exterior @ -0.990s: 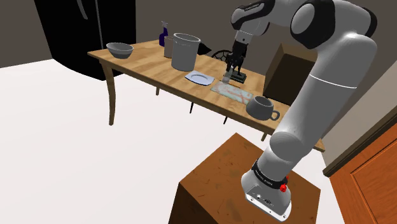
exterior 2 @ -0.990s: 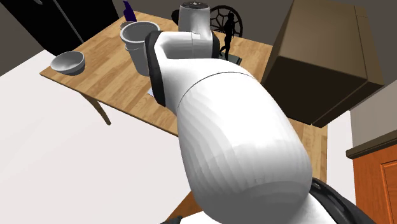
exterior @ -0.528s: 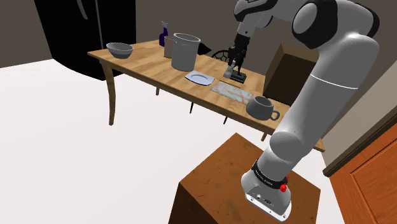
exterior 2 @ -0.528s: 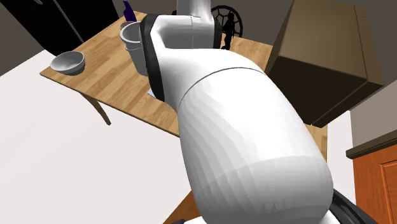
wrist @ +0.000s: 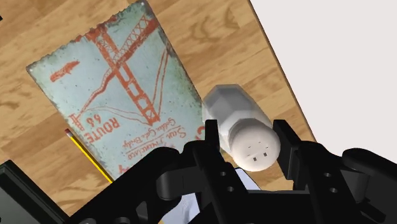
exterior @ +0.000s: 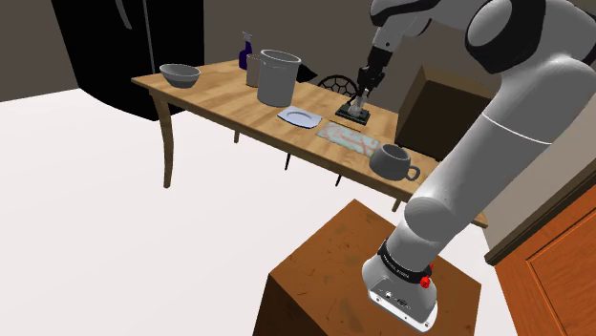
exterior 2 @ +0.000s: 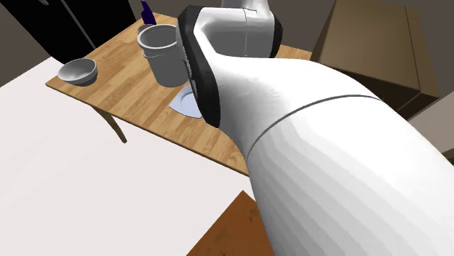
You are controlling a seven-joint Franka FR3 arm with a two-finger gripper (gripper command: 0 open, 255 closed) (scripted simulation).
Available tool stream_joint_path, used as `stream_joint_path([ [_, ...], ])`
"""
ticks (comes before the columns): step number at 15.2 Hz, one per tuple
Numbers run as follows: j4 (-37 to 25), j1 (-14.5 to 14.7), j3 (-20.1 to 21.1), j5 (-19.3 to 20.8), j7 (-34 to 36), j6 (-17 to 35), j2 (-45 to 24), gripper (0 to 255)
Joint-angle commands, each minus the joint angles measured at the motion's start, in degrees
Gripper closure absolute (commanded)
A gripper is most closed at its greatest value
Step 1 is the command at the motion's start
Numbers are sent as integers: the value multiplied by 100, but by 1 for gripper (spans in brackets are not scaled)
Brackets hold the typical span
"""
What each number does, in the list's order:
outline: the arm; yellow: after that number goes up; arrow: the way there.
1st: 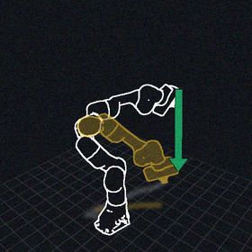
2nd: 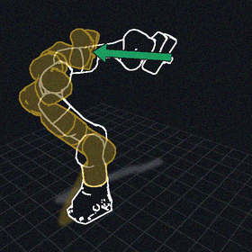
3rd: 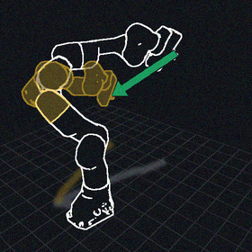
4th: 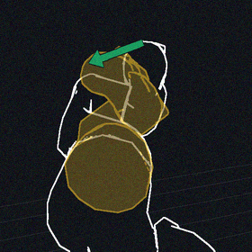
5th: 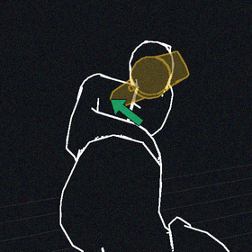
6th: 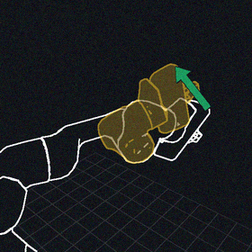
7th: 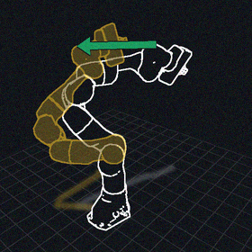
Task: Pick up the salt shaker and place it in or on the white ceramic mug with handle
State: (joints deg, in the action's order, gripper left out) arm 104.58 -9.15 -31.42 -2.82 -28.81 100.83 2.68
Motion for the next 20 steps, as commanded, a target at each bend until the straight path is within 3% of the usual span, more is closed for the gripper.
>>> stream_joint_path([
  [1,252,-73,-60,175,-89,-19,311,255],
  [9,1023,-494,-288,874,-497,-271,1495,255],
  [17,1339,-987,-581,1465,-1083,-681,2360,255],
  [20,1581,-1009,-614,1494,-1080,-455,2379,255],
])
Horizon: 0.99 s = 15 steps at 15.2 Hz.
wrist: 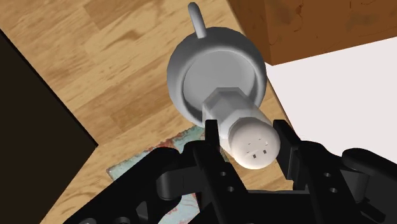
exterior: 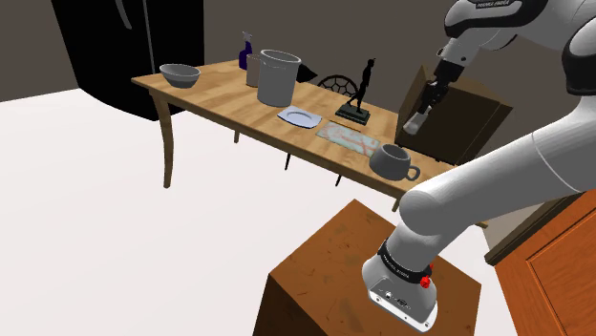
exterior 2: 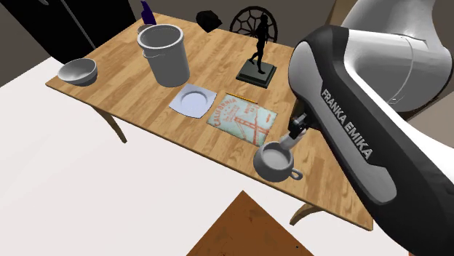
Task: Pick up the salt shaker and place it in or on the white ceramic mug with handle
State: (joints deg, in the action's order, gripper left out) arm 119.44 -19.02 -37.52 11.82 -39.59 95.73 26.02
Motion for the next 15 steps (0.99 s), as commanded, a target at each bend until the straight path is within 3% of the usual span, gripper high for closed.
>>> stream_joint_path([
  [1,173,-28,-17,40,-3,130,48,255],
  [15,1152,-67,-267,136,-43,1213,-55,255],
])
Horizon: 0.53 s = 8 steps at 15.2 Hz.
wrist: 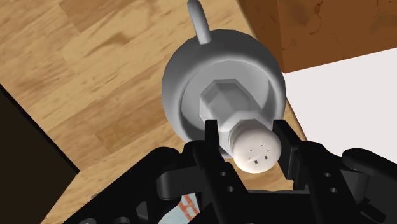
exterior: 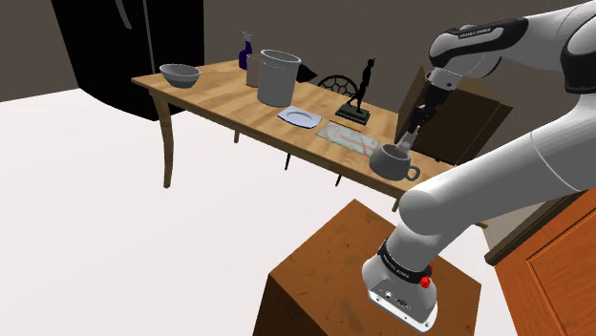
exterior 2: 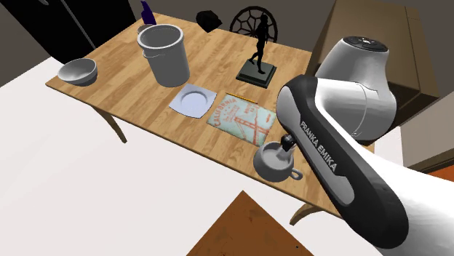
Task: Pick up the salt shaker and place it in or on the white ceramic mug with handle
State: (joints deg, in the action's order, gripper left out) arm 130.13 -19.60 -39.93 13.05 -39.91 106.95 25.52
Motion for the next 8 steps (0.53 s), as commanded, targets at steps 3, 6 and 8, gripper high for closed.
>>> stream_joint_path([
  [3,233,-7,-81,20,-28,287,-52,255],
  [6,232,-8,-80,19,-29,288,-54,255],
  [8,232,-10,-79,18,-30,288,-55,255],
])
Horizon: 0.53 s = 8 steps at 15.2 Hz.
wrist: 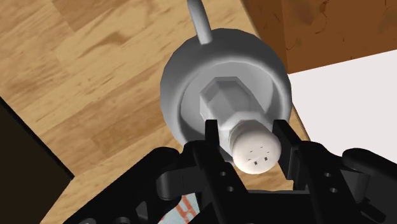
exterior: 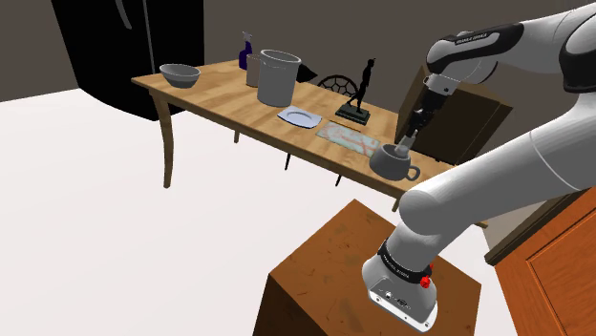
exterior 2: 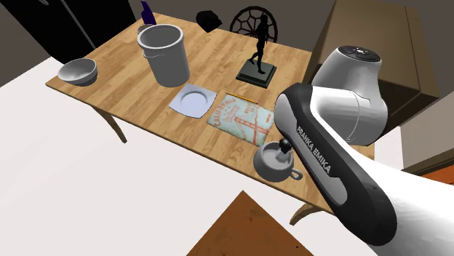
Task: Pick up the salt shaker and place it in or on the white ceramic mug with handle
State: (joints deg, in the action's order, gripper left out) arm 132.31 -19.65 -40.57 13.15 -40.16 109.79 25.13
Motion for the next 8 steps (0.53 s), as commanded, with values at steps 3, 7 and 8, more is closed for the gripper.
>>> stream_joint_path([
  [3,12,-5,-12,5,-3,4,-19,0],
  [7,12,-4,-13,4,-4,5,-20,0],
  [8,14,-7,-13,7,-5,4,-17,0],
])
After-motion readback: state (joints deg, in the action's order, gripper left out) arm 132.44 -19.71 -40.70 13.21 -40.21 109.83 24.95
